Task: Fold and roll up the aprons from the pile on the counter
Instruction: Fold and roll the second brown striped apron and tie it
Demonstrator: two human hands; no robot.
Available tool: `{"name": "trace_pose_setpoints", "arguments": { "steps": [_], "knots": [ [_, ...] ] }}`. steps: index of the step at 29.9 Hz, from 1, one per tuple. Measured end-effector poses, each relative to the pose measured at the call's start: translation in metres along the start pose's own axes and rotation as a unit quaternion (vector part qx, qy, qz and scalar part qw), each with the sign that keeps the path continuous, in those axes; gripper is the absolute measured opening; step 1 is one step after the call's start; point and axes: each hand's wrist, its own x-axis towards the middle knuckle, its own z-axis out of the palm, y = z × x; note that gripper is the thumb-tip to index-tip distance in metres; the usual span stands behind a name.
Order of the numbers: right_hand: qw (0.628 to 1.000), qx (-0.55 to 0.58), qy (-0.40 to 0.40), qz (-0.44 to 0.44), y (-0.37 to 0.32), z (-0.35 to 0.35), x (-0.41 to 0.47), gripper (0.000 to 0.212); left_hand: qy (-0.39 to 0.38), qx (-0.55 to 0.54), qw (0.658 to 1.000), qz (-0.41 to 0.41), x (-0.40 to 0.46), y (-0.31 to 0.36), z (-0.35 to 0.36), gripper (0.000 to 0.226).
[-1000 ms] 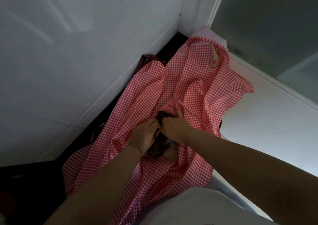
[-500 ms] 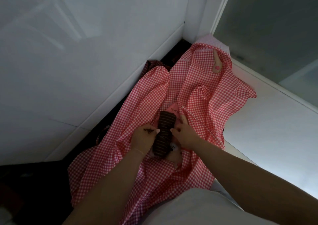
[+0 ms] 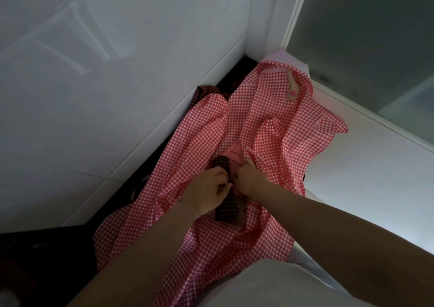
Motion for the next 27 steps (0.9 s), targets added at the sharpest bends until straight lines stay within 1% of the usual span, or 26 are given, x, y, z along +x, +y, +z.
{"name": "trace_pose_setpoints", "arguments": {
  "steps": [2, 4, 6, 7, 8, 9, 10, 11, 13, 15, 17, 18, 20, 22, 23, 25, 27],
  "knots": [
    [1.0, -0.006, -0.022, 0.004, 0.0, 0.001, -0.003, 0.045, -0.035, -0.031, 0.999, -0.012, 0.005, 0.004, 0.002, 0.02],
    [0.999, -0.007, -0.031, 0.002, -0.001, 0.004, -0.005, 0.047, -0.047, -0.045, 0.997, -0.046, 0.006, 0.004, 0.005, 0.015],
    [0.999, -0.008, -0.024, -0.022, 0.004, 0.007, -0.004, 0.049, -0.056, -0.062, 0.992, -0.091, 0.009, 0.004, 0.006, 0.02],
    [0.999, 0.012, -0.024, -0.031, 0.007, 0.01, -0.003, 0.05, -0.065, -0.073, 0.988, -0.116, 0.011, 0.003, 0.004, 0.024],
    [0.998, 0.045, -0.009, -0.045, 0.009, 0.011, -0.003, 0.051, -0.073, -0.085, 0.984, -0.141, 0.013, 0.001, 0.002, 0.027],
    [0.993, 0.102, 0.01, -0.061, 0.01, 0.014, -0.002, 0.052, -0.081, -0.1, 0.977, -0.167, 0.014, -0.002, 0.0, 0.03],
    [0.989, 0.119, 0.031, -0.087, 0.01, 0.018, -0.001, 0.055, -0.086, -0.122, 0.97, -0.193, 0.014, -0.007, 0.0, 0.031],
    [0.984, 0.137, 0.05, -0.101, 0.008, 0.017, -0.005, 0.053, -0.084, -0.151, 0.961, -0.218, 0.013, -0.011, 0.0, 0.031],
    [0.979, 0.156, 0.087, -0.096, 0.001, 0.008, -0.019, 0.035, -0.072, -0.205, 0.942, -0.257, 0.007, -0.019, 0.0, 0.03],
    [0.973, 0.175, 0.101, -0.114, 0.001, 0.007, -0.021, 0.03, -0.085, -0.23, 0.932, -0.268, 0.002, -0.021, -0.002, 0.023],
    [0.974, 0.148, 0.128, -0.118, -0.007, 0.002, -0.025, 0.031, -0.12, -0.226, 0.933, -0.254, 0.0, -0.02, -0.005, 0.012],
    [0.977, 0.105, 0.133, -0.131, -0.012, 0.002, -0.026, 0.031, -0.135, -0.218, 0.936, -0.243, 0.001, -0.019, -0.005, 0.008],
    [0.98, 0.054, 0.127, -0.146, -0.021, 0.006, -0.025, 0.034, -0.135, -0.188, 0.947, -0.222, 0.002, -0.016, -0.006, 0.018],
    [0.98, 0.072, 0.133, -0.125, -0.026, 0.012, -0.026, 0.039, -0.121, -0.172, 0.952, -0.221, 0.001, -0.014, -0.007, 0.022],
    [0.979, 0.092, 0.139, -0.116, -0.027, 0.014, -0.027, 0.037, -0.113, -0.178, 0.951, -0.225, -0.001, -0.015, -0.008, 0.021],
    [0.975, 0.136, 0.142, -0.104, -0.024, 0.015, -0.03, 0.025, -0.1, -0.203, 0.944, -0.238, -0.004, -0.016, -0.01, 0.017],
    [0.982, 0.11, 0.122, -0.094, -0.023, 0.013, -0.034, 0.03, -0.103, -0.235, 0.934, -0.25, -0.005, -0.017, -0.012, 0.017]
  ]
}}
